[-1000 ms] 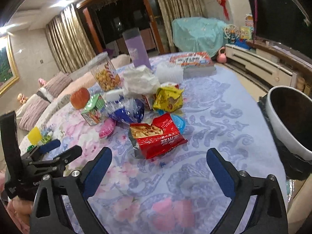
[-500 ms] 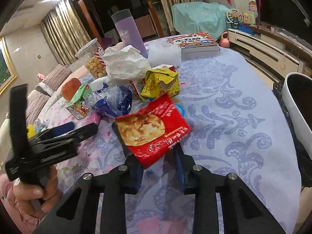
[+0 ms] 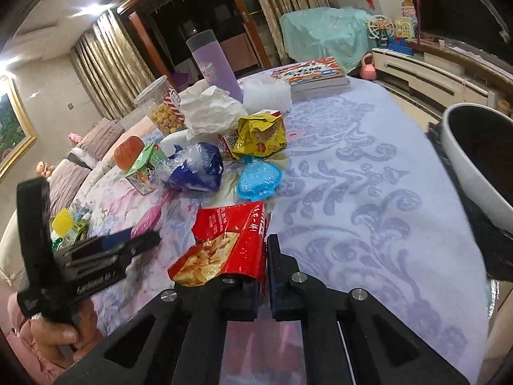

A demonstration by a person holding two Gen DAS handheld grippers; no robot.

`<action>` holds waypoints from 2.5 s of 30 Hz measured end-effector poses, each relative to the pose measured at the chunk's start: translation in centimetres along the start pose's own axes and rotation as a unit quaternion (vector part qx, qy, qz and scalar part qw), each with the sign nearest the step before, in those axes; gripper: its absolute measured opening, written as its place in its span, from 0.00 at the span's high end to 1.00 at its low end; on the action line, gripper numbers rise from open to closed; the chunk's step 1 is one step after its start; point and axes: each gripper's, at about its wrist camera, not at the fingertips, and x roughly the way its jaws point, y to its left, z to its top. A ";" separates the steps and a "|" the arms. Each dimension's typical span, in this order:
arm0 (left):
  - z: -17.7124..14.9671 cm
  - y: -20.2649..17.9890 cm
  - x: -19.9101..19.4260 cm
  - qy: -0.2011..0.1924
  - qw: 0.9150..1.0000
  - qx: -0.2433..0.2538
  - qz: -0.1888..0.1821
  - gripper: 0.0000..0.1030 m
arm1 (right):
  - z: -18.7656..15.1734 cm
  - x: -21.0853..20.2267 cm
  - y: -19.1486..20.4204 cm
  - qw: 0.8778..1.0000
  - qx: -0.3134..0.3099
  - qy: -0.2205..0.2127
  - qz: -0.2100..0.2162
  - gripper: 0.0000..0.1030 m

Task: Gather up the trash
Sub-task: 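Grasp the pink packet with the left tool while the right tool grasps the red chip bag, then carry the pink packet and red chip bag over the white bin with both tools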

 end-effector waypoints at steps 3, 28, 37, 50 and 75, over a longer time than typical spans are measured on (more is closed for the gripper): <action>-0.3 -1.7 -1.0 -0.007 1.000 0.015 -0.017 0.59 | -0.4 -1.1 -0.5 1.000 0.007 -0.008 -0.005 0.96; 2.0 -15.5 -2.5 -0.031 0.984 0.126 -0.124 0.59 | -1.2 -11.1 -10.2 0.989 0.101 -0.086 -0.071 0.97; 3.3 -18.7 -1.8 -0.030 0.978 0.150 -0.144 0.59 | -0.9 -12.7 -13.6 0.983 0.126 -0.097 -0.094 0.97; 5.3 -22.7 0.3 -0.025 0.971 0.176 -0.160 0.59 | 0.9 -12.7 -17.7 0.979 0.141 -0.094 -0.117 0.97; 9.3 -28.7 5.4 0.014 0.961 0.203 -0.187 0.58 | 5.4 -10.3 -22.9 0.979 0.132 -0.047 -0.146 0.92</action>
